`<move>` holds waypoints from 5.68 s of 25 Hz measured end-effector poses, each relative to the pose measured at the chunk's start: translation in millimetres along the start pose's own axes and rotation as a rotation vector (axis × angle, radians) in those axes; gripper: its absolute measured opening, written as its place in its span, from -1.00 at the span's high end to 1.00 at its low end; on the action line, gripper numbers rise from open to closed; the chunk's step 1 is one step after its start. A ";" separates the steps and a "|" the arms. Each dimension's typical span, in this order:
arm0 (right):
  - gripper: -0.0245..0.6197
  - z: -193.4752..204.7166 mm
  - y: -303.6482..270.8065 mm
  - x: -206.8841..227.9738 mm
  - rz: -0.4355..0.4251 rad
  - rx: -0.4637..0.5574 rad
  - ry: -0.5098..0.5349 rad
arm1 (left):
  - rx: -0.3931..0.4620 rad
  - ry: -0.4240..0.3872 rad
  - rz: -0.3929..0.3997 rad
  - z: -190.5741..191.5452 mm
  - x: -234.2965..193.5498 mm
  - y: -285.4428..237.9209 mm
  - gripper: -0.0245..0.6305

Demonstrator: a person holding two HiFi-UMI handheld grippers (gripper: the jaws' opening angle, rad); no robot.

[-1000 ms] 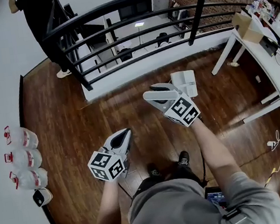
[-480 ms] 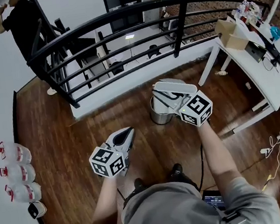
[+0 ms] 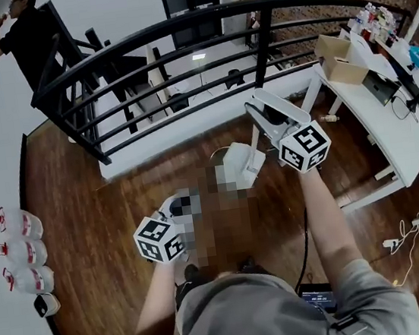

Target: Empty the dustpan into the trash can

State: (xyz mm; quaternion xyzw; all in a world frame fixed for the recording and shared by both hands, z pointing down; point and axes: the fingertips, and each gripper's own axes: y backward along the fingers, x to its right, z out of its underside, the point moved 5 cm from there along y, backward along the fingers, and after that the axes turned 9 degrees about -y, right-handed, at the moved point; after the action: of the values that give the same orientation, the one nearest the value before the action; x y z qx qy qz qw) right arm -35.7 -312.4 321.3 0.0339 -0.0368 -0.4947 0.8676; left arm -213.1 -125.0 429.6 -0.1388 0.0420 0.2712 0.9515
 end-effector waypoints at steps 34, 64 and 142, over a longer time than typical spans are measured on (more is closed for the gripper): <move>0.60 2.2 254.1 117.6 0.902 0.038 -0.008 | -0.159 -0.084 0.698 -16.8 111.1 -259.8 0.91; 0.60 235.4 354.0 151.0 0.769 0.013 -0.161 | -0.304 -0.033 0.698 148.6 171.9 -303.2 0.91; 0.92 24.7 3.6 -45.3 0.197 -0.097 -0.223 | 0.068 -0.043 0.210 -61.9 -19.5 -97.4 0.91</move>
State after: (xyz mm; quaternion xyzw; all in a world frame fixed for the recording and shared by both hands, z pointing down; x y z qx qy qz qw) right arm -58.0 -272.2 344.9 -0.0672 -0.1121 -0.4090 0.9031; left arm -178.6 -231.8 396.9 -0.0955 0.0449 0.3709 0.9227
